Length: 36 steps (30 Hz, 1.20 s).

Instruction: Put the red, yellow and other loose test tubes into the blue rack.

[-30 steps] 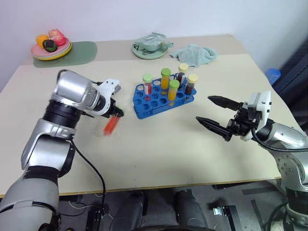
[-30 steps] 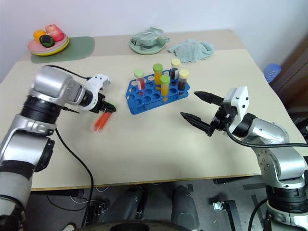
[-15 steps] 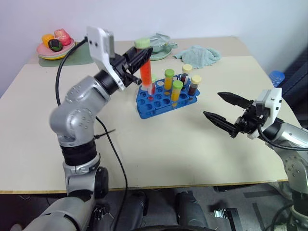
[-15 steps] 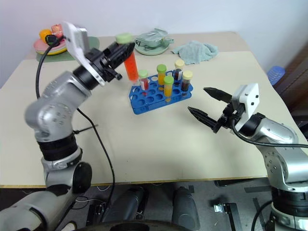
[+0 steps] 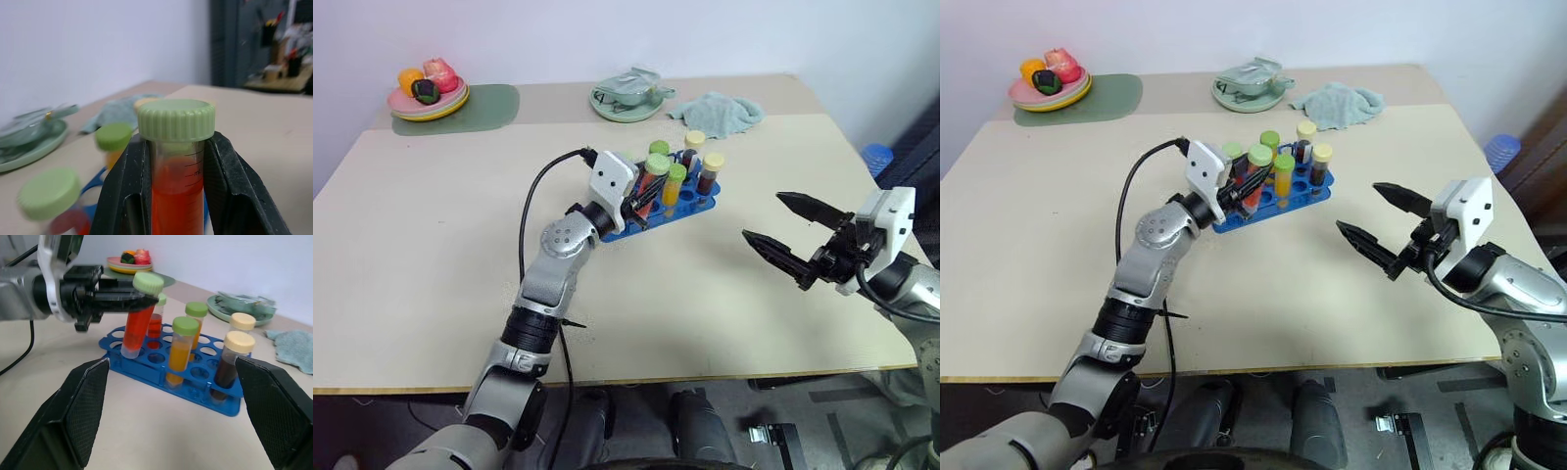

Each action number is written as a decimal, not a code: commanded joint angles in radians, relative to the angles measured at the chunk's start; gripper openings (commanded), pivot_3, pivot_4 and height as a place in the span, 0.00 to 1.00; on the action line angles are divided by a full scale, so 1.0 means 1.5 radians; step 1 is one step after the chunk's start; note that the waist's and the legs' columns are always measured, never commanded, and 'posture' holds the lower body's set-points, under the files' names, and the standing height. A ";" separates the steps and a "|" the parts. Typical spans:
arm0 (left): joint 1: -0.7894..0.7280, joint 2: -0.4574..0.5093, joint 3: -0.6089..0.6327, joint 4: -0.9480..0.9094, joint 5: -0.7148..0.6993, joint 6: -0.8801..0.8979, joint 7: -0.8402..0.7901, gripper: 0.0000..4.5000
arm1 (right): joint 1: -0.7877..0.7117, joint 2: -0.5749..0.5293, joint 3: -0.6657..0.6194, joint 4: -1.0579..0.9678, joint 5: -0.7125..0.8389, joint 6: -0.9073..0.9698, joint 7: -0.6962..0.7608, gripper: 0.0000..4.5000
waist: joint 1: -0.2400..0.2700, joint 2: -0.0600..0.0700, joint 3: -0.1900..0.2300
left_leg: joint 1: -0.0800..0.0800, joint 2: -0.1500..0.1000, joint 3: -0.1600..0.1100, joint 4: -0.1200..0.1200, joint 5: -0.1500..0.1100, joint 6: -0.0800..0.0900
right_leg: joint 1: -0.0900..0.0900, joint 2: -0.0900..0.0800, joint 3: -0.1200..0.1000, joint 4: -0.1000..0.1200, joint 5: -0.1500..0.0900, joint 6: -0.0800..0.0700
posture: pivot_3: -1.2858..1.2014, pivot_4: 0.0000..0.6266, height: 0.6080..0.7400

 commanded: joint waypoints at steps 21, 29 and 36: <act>-0.005 -0.025 -0.001 0.117 0.018 -0.111 0.001 0.18 | 0.021 -0.008 -0.031 -0.044 0.024 0.002 -0.019 0.93 | 0.000 0.000 0.000 | 0.000 0.000 0.000 0.000 0.000 0.000 | 0.001 0.000 0.000 0.000 0.000 0.000 | 0.52 0.24 1.00; 0.011 -0.033 0.019 0.159 -0.006 -0.146 -0.020 0.58 | 0.013 -0.008 -0.023 -0.037 0.022 0.000 -0.018 0.93 | 0.000 0.000 0.000 | 0.000 0.000 0.000 0.000 0.000 0.000 | 0.001 0.000 0.000 0.000 0.000 0.000 | 0.52 0.24 1.00; 0.021 -0.037 0.041 0.134 -0.023 -0.118 0.008 0.99 | 0.003 -0.009 -0.017 -0.027 0.019 -0.002 -0.011 0.93 | 0.000 0.000 0.000 | 0.000 0.000 0.000 0.000 0.000 0.000 | 0.001 0.000 0.000 0.000 0.000 0.000 | 0.52 0.24 1.00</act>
